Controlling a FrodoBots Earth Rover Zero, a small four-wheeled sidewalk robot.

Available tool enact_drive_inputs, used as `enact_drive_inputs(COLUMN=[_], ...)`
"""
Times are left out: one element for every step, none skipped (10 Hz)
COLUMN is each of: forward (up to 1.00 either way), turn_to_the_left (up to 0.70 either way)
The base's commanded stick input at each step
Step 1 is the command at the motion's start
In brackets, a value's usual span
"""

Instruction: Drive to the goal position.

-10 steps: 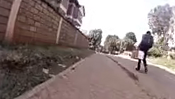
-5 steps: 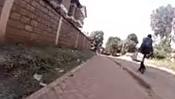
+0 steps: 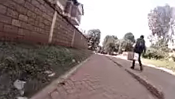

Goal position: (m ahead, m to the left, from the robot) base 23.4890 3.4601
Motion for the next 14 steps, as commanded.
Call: enact_drive_inputs(forward=[1.0,1.0,1.0,1.0,1.0,1.0,1.0,1.0,1.0,1.0,1.0,1.0,1.0,1.0], turn_to_the_left=[-0.03,0.0,0.0,0.0,0.0,0.0,0.0,0.0,0.0,0.0,0.0,0.0,0.0,0.0])
